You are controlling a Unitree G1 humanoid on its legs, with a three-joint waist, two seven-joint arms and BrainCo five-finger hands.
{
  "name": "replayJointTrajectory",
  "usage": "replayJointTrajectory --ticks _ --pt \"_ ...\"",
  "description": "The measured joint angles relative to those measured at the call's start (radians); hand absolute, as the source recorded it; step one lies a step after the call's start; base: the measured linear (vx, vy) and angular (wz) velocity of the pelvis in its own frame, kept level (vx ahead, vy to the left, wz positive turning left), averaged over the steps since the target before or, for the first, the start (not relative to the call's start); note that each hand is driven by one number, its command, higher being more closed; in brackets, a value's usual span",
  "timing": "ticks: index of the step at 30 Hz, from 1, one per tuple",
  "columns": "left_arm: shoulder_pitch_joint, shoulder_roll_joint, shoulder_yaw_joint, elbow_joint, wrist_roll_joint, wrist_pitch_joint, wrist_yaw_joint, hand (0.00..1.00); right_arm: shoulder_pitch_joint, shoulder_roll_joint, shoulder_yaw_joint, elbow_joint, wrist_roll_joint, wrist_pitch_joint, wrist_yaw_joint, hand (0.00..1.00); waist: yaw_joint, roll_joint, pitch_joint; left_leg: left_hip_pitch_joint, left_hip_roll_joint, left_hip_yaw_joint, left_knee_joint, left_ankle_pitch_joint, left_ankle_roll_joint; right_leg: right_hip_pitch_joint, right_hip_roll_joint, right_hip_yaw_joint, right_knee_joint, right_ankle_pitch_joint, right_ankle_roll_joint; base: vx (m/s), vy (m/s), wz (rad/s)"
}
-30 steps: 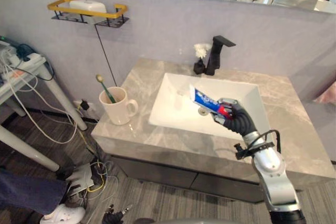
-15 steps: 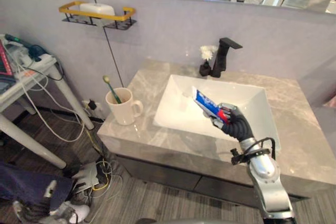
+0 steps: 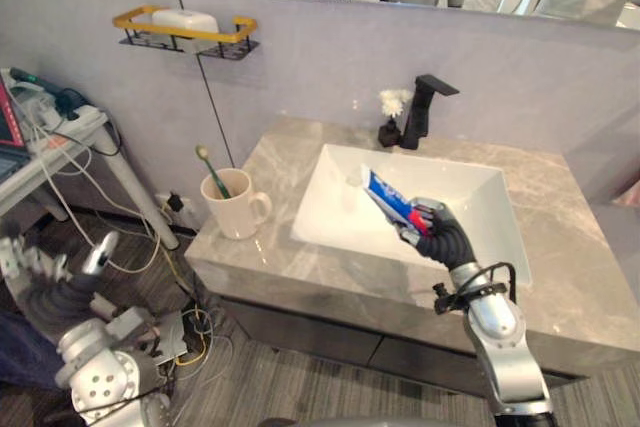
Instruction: Organize washtable
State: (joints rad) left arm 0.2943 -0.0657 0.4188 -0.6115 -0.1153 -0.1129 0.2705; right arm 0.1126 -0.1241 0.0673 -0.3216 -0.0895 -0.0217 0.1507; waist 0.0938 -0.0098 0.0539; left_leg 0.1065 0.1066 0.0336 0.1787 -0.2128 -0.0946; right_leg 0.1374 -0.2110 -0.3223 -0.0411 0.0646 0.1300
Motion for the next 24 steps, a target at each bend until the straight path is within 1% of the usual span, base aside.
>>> replayJointTrajectory --ticks 2,5,8,10,11,15,16,18,22,24 --pt "0.001 0.003 -0.056 -0.048 0.002 -0.014 -0.036 0.0 -0.015 0.001 0.025 0.0 0.0 0.0 0.0 1.0 -0.001 0.0 0.0 0.006 0.0 0.003 -0.003 0.002 0.0 0.001 0.0 0.003 0.0 0.0 0.0 0.0 -0.006 -0.03" --pt "0.001 0.004 -0.1 -0.065 0.002 -0.025 -0.07 0.0 -0.041 0.014 0.033 0.0 0.001 -0.002 -0.001 1.0 -0.001 0.001 0.001 0.009 0.0 0.005 -0.005 0.003 0.0 0.003 0.0 0.006 0.0 0.0 0.0 0.0 0.0 0.0" --pt "0.014 0.005 -0.151 -0.068 -0.001 -0.027 -0.098 0.0 -0.056 0.031 0.046 0.0 0.003 -0.01 -0.014 1.0 -0.001 0.001 0.0 0.012 0.0 0.006 -0.006 0.004 0.0 0.006 0.0 0.006 0.0 0.0 0.0 0.0 0.0 0.0" --pt "0.019 0.006 -0.185 -0.068 -0.004 -0.027 -0.102 0.0 -0.065 0.035 0.059 0.0 0.004 -0.012 -0.017 1.0 -0.001 0.001 0.001 0.012 0.0 0.006 -0.008 0.004 0.0 0.006 0.0 0.007 0.0 0.0 0.0 0.0 0.0 0.0" --pt "0.02 0.01 -0.211 -0.068 -0.013 -0.027 -0.119 0.0 -0.074 0.038 0.069 0.0 0.006 -0.012 -0.018 1.0 -0.001 0.001 0.001 0.012 0.0 0.006 -0.009 0.004 0.0 0.006 0.0 0.007 0.0 0.0 0.0 0.0 0.0 0.0" --pt "0.02 0.043 -0.306 -0.069 -0.069 -0.027 -0.164 0.0 -0.088 0.043 0.103 0.0 0.011 -0.025 -0.037 1.0 -0.001 -0.002 -0.001 0.016 0.0 0.005 -0.033 0.024 -0.001 -0.001 0.0 0.004 0.0 0.0 0.0 0.0 -0.006 0.01" --pt "0.02 0.044 -0.316 -0.069 -0.076 -0.027 -0.166 0.0 -0.088 0.044 0.107 0.0 0.011 -0.026 -0.042 1.0 -0.002 -0.002 -0.001 0.017 0.0 0.004 -0.037 0.026 -0.002 -0.001 0.0 0.003 0.0 0.0 0.0 0.01 -0.022 0.04" --pt "0.018 0.044 -0.375 -0.068 -0.129 -0.027 -0.18 0.0 -0.088 0.053 0.115 0.0 0.021 -0.031 -0.052 1.0 -0.002 -0.001 -0.001 0.019 0.0 0.004 -0.041 0.028 -0.003 -0.001 0.001 0.002 0.0 0.0 0.0 0.0 0.0 0.0" --pt "-0.003 0.07 -0.445 -0.066 -0.194 -0.027 -0.18 0.0 -0.11 0.06 0.142 0.003 0.04 -0.039 -0.086 1.0 -0.005 -0.002 -0.002 0.02 0.0 0.004 -0.041 0.029 -0.003 -0.001 0.001 0.003 0.0 0.0 0.0 0.0 0.0 0.0" --pt "-0.017 0.085 -0.471 -0.061 -0.232 -0.027 -0.181 0.0 -0.136 0.066 0.148 0.003 0.04 -0.047 -0.091 1.0 -0.015 -0.003 -0.002 0.022 0.0 0.004 -0.047 0.034 -0.003 -0.001 0.001 0.003 0.0 0.0 0.0 0.0 0.0 0.0"
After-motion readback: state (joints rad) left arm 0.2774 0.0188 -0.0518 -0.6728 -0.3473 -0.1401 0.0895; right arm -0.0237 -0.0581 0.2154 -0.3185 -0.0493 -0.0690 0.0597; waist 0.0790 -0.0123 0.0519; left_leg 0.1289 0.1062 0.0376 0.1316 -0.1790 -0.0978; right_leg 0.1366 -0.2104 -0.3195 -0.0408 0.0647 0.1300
